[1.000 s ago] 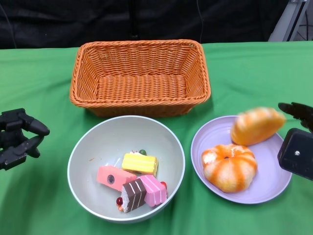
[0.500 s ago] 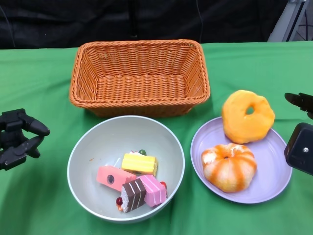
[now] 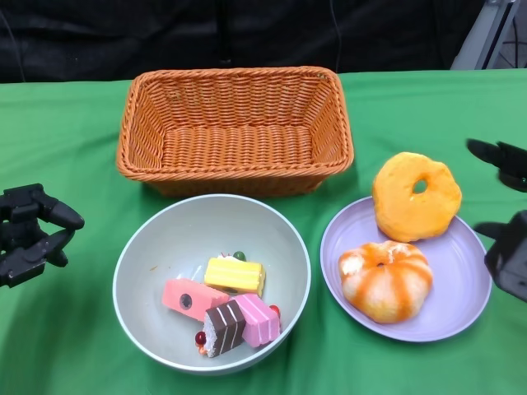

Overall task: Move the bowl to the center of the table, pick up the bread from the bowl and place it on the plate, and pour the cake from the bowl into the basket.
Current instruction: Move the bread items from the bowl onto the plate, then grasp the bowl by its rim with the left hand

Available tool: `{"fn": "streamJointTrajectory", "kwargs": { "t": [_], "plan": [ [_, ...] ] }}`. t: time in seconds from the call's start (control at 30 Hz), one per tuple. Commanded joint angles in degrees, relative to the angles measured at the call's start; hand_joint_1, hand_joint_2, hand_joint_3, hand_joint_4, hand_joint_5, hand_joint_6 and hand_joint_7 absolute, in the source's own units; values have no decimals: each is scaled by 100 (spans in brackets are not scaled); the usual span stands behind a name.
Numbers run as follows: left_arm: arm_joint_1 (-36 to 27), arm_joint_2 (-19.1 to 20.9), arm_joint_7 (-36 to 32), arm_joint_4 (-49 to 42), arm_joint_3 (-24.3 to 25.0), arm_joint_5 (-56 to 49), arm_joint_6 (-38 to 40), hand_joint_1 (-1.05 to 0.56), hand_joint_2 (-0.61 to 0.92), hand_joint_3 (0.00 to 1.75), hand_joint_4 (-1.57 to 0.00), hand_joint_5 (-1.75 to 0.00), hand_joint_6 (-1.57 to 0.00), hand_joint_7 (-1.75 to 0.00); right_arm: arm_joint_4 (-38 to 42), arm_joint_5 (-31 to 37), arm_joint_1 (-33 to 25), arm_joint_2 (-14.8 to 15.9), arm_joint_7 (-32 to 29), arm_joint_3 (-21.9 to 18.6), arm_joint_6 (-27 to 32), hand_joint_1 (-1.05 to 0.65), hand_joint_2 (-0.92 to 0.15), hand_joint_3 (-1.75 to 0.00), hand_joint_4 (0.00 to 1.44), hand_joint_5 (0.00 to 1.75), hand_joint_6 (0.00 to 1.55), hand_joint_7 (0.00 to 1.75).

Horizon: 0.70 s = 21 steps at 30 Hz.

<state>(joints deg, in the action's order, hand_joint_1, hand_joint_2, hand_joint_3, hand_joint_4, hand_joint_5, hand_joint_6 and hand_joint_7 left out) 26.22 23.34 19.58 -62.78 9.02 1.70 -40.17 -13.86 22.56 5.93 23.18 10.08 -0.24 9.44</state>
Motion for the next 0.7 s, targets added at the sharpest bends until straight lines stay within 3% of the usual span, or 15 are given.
{"fn": "streamJointTrajectory", "kwargs": {
  "t": [0.03,0.07,0.17,0.2,0.27,0.33,0.37,0.47,0.5,0.57,0.63,0.7],
  "plan": [
    [26,143,-28,-46,-28,-90,-182,-6,92,32,-78,-137,-81,-107,300,-618,-118,-400,-404,-221,-939,-8,-92,-4,82,16,65,13],
    [18,145,-23,-47,-39,-109,-249,-4,92,33,-80,-132,-83,-104,394,-814,-135,-529,-470,-236,-1246,-9,-92,-8,94,23,78,18],
    [-8,131,69,-34,-37,-102,-376,-3,92,33,-85,-120,-88,-90,539,-1385,-207,-937,-527,-217,-1909,-10,-92,-12,102,35,92,22],
    [-16,125,103,-29,-35,-91,-420,-5,92,30,-88,-109,-93,-72,557,-1551,-234,-1046,-504,-204,-2048,-9,-92,-14,94,59,96,27],
    [-31,112,143,-13,-37,-79,-490,-8,92,23,-90,-94,-100,-47,516,-1793,-301,-1214,-450,-174,-2187,-8,-92,-18,81,90,96,35],
    [-66,108,167,53,-60,-97,-513,-12,92,18,-90,-84,-103,-34,455,-1939,-374,-1299,-371,-135,-2312,-7,-91,-24,77,104,92,47],
    [-91,117,175,97,-83,-120,-546,-14,92,14,-89,-77,-103,-26,429,-2040,-419,-1336,-315,-121,-2381,-6,-87,-31,76,110,87,61],
    [-149,130,230,188,-114,-120,-622,-16,92,11,-87,-69,-101,-18,361,-2202,-523,-1425,-229,-95,-2502,-6,-79,-47,77,113,79,83],
    [-177,126,309,229,-112,-71,-649,-19,92,7,-88,-58,-98,-12,321,-2238,-576,-1463,-217,-76,-2544,-6,-71,-64,78,117,78,92],
    [-210,118,417,278,-100,-12,-677,-21,92,5,-89,-47,-95,-6,277,-2281,-636,-1504,-200,-58,-2593,-7,-62,-83,78,122,78,99],
    [-264,161,472,363,-138,-69,-722,-22,92,5,-90,-44,-95,-5,240,-2285,-691,-1527,-191,-44,-2628,-7,-60,-88,78,123,78,100],
    [-376,293,772,576,-282,-139,-904,-39,92,4,-80,-20,-77,-1,205,-2351,-783,-1572,-155,-12,-2683,-4,-58,-96,78,131,79,106]
  ]
}}
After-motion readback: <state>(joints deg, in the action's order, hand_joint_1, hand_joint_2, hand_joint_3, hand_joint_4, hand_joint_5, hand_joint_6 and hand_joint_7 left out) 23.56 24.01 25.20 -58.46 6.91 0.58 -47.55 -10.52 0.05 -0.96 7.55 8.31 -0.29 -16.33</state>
